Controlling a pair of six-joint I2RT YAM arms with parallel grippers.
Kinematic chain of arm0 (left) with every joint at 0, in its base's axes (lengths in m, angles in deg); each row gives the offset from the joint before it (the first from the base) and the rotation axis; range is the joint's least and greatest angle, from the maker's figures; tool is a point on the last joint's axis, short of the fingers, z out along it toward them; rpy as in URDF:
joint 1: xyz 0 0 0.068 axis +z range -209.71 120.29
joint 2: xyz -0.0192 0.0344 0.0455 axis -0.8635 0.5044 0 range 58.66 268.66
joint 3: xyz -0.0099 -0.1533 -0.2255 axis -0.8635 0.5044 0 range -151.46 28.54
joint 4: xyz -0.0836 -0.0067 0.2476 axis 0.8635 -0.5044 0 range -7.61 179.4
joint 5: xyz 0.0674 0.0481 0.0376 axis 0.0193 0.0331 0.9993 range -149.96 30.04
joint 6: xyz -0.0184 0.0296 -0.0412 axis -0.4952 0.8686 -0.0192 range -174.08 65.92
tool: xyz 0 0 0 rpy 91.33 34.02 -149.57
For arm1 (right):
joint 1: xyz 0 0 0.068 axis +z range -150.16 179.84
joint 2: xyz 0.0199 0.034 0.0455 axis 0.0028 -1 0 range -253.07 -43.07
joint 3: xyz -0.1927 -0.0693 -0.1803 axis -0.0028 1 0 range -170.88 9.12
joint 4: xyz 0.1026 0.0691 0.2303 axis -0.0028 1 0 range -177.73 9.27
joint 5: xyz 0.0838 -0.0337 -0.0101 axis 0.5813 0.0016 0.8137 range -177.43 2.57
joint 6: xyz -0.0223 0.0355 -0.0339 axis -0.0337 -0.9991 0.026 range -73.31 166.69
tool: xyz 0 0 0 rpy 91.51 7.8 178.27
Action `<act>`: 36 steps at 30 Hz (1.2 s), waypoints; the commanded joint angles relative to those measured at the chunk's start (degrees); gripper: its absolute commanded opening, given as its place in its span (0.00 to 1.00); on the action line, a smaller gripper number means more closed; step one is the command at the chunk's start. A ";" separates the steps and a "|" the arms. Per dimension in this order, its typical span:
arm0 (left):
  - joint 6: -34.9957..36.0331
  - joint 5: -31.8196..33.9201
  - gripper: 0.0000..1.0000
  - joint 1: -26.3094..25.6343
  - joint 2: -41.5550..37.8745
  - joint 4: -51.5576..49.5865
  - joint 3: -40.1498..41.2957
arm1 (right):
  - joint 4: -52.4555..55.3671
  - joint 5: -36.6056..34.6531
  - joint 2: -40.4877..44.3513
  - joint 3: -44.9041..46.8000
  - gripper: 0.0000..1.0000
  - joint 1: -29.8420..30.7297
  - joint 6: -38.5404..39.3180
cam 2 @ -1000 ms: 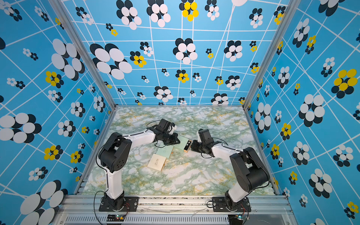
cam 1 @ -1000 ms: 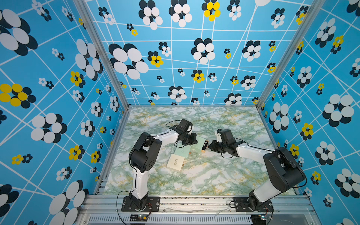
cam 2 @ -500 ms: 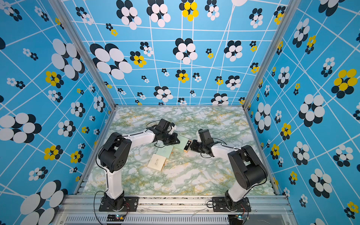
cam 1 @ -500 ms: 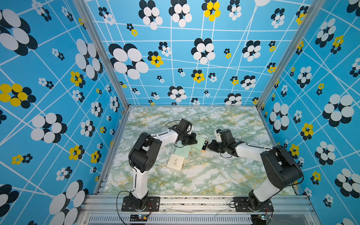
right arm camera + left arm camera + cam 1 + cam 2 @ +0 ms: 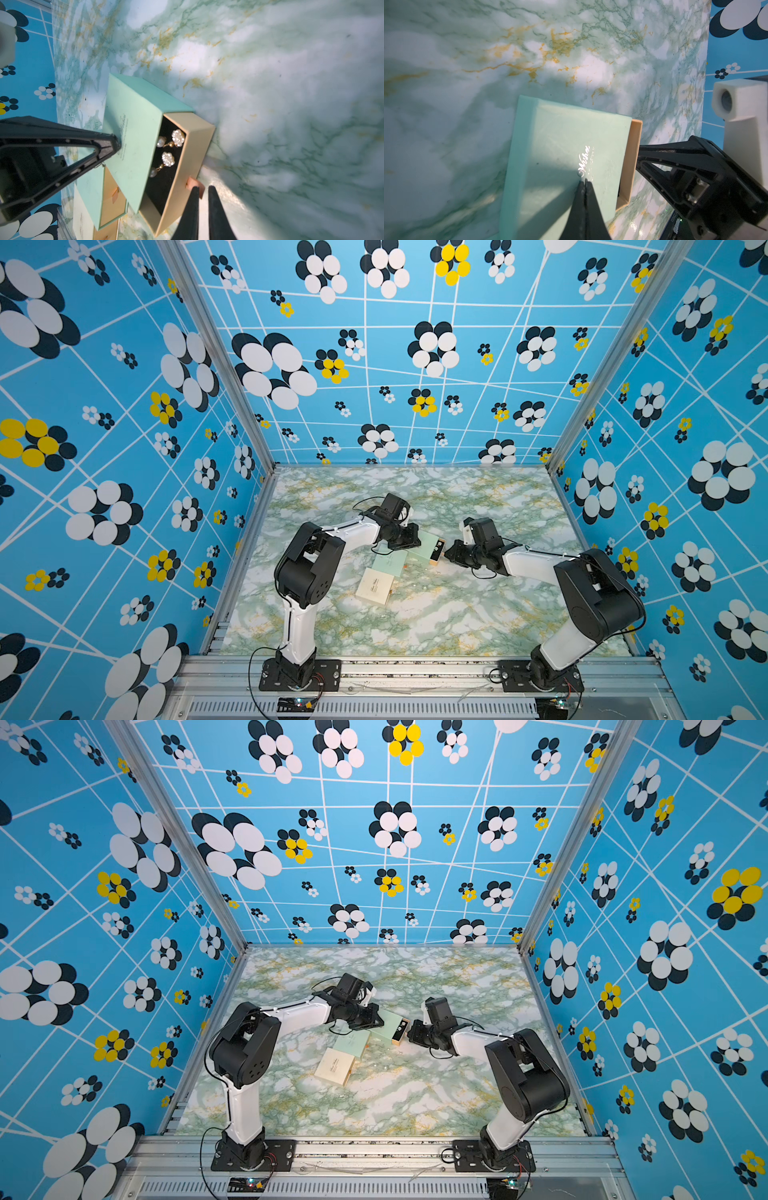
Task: Take out the earrings from the drawer-style jewelry box
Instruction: Open the drawer in the jewelry box.
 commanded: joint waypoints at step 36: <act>-0.67 2.21 0.00 1.09 1.60 -4.60 2.63 | -6.91 3.71 -1.79 2.26 0.00 -0.96 -0.89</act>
